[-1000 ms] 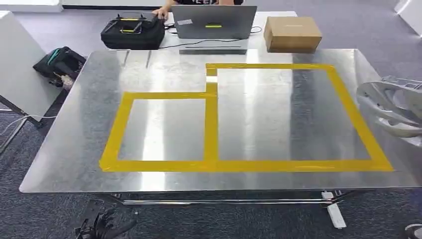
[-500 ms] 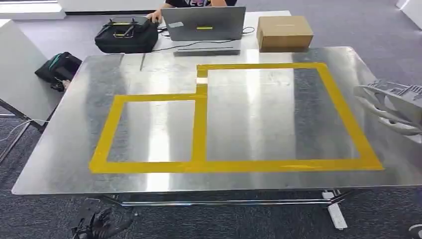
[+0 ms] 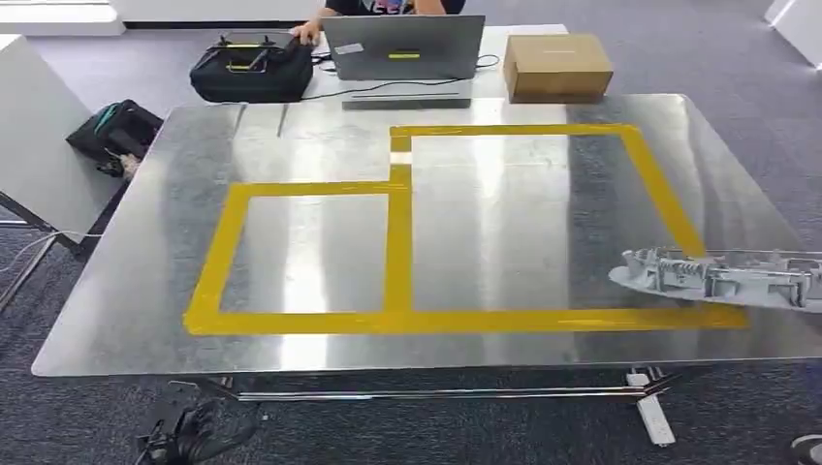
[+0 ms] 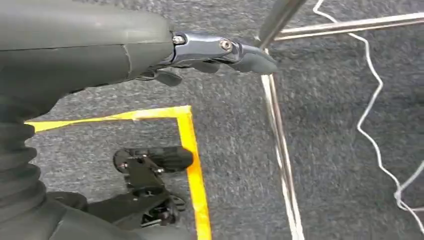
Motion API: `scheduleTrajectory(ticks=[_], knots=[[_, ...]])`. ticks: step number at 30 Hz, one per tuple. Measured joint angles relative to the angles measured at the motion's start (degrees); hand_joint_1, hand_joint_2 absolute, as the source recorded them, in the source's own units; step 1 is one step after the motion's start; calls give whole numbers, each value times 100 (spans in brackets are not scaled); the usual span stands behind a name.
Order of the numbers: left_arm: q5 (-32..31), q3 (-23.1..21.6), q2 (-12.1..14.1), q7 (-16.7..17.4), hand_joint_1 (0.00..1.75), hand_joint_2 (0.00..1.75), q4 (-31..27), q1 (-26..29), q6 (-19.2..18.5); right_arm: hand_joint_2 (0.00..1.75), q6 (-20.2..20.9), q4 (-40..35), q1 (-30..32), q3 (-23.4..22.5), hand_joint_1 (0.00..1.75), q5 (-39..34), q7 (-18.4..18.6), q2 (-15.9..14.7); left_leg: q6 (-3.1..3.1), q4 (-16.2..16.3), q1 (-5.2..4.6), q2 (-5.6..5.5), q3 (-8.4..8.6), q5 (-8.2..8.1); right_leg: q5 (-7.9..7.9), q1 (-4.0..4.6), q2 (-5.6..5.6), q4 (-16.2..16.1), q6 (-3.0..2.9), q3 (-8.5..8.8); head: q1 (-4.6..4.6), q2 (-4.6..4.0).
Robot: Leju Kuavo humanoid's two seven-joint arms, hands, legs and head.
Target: Take the parts from the cabinet and place them on the table.
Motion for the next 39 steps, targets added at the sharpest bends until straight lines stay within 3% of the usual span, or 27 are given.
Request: scheduleTrajectory(ticks=[3,7,13,16,24,28,33,39], knots=[[-28,42,-18,20,0,175,0,-2,0,175,48,183,-426,616,175,33,2,-246,13,1,-1,-5,-5,10,8,0,-10,-11,11,11,0,0],[-63,81,-26,46,0,175,0,10,2,175,30,316,-650,971,175,78,20,-415,16,0,-2,-5,-11,11,17,1,-7,-24,21,18,0,0],[-225,127,-50,61,0,175,15,18,44,175,50,797,-1534,1917,175,461,-118,-428,25,-42,2,11,-21,40,62,4,10,-85,28,6,2,0],[-439,136,-72,7,0,175,31,16,166,175,-148,972,-1683,2400,175,395,-210,-424,27,-42,2,4,-29,34,53,4,-2,-90,28,7,0,0],[-669,136,-120,133,0,175,61,35,149,175,-413,1060,-1475,3090,175,581,-42,-262,26,-42,4,3,-31,28,48,7,-3,-91,28,7,0,0],[-643,138,-120,184,0,175,66,63,118,175,-461,1075,-1460,3319,175,634,-221,-214,25,-42,4,3,-29,31,49,7,-3,-91,27,10,2,0],[-496,177,-138,267,0,175,74,67,48,175,-606,1077,-1654,3647,175,756,-741,-30,22,-42,5,4,-22,34,54,8,4,-91,27,15,2,0],[-839,127,-160,219,0,175,96,17,210,175,-787,1191,-2022,4191,175,1338,-461,344,28,-42,4,2,-15,40,55,7,-7,-91,27,28,4,0]])
